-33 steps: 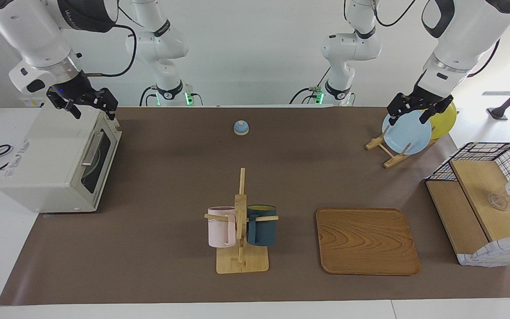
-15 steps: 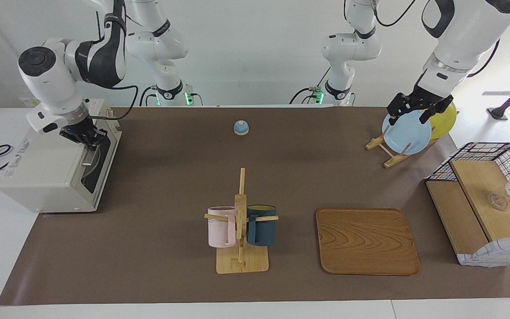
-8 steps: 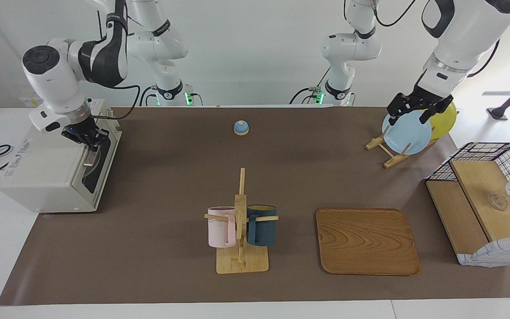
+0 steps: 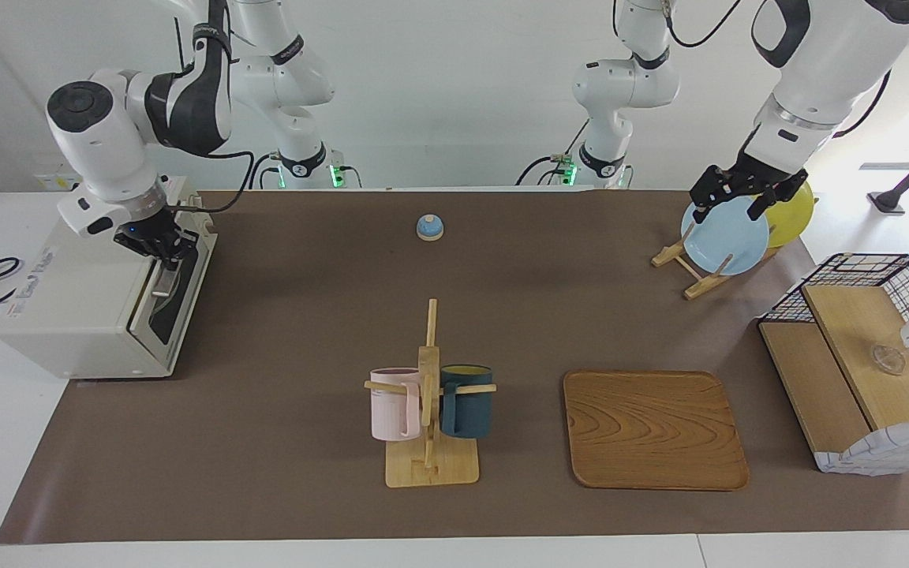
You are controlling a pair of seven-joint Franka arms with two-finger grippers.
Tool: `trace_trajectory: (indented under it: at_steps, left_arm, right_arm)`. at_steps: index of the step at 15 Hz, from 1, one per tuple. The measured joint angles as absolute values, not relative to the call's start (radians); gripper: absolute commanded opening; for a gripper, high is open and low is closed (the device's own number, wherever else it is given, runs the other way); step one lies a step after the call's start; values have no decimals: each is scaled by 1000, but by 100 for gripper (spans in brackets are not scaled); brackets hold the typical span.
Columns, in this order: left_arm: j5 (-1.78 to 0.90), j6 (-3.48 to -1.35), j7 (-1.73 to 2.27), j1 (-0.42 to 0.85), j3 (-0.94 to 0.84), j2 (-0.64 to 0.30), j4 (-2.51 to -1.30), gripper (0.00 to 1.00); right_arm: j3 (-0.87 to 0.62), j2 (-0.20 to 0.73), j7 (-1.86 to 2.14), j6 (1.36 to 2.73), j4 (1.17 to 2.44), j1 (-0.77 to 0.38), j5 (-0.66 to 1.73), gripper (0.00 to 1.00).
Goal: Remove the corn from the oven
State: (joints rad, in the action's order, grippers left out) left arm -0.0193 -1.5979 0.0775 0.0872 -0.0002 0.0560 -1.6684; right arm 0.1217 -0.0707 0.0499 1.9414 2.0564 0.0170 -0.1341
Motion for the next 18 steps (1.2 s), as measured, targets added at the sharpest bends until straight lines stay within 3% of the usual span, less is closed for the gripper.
trace_trajectory:
  at_steps: [5,18]
  left_arm:
    - [-19,-1598,77,87,0,56,-1668,100]
    - [-19,-1598,77,87,-1,56,-1668,100]
  right_arm:
    - [112,-52,50,1983,2088,-26,-76,0]
    - [90,22,23,2250,2223,-92,-29,0]
